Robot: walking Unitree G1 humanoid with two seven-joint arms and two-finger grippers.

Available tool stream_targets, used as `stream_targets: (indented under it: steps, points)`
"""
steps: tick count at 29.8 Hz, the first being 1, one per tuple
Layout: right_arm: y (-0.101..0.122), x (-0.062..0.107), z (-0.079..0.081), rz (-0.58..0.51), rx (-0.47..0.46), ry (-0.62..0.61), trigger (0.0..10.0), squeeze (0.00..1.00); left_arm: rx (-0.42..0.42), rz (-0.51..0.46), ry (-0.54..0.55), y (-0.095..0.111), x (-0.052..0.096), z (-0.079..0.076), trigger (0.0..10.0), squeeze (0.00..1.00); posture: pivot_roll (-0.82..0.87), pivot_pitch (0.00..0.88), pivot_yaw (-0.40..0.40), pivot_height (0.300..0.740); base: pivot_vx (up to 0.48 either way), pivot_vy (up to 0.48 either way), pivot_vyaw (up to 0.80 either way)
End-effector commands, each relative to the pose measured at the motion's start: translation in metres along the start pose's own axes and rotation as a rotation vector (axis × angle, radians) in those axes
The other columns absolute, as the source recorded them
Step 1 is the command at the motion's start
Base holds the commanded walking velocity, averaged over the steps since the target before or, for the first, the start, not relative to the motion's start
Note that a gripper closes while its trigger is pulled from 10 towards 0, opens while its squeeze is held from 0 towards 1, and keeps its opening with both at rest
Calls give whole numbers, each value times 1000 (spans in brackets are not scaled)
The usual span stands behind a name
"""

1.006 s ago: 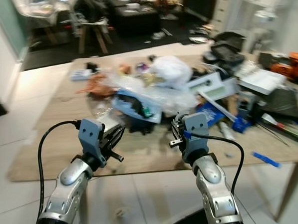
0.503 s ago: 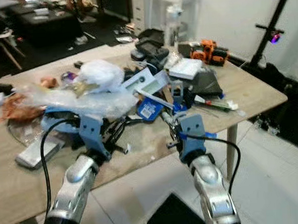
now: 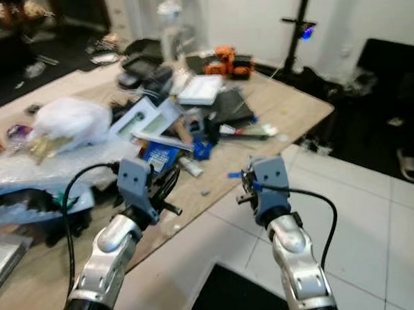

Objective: Picking trash to rubbish bin

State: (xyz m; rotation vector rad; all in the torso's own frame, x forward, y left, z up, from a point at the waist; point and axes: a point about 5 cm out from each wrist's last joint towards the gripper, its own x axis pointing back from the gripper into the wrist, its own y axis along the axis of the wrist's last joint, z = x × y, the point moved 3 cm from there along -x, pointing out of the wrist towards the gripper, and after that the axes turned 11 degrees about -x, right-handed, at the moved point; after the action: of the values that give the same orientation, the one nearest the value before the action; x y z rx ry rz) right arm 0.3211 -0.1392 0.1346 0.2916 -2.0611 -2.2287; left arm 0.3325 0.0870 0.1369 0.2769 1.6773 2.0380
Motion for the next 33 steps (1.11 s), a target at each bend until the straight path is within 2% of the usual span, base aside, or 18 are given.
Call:
stream_targets:
  steps: [1, 33]
  points:
    - [-4, 0, 2, 12, -2, 1, 10000, 0, -3, 29, -3, -7, 3, 1, 10000, 0, -120, 61, -3, 740, 0, 0, -800]
    - [-8, -3, 3, 31, 11, 25, 10000, 0, -10, 24, 12, -9, 3, 3, 10000, 0, -121, 43, -23, 740, 0, 0, -800]
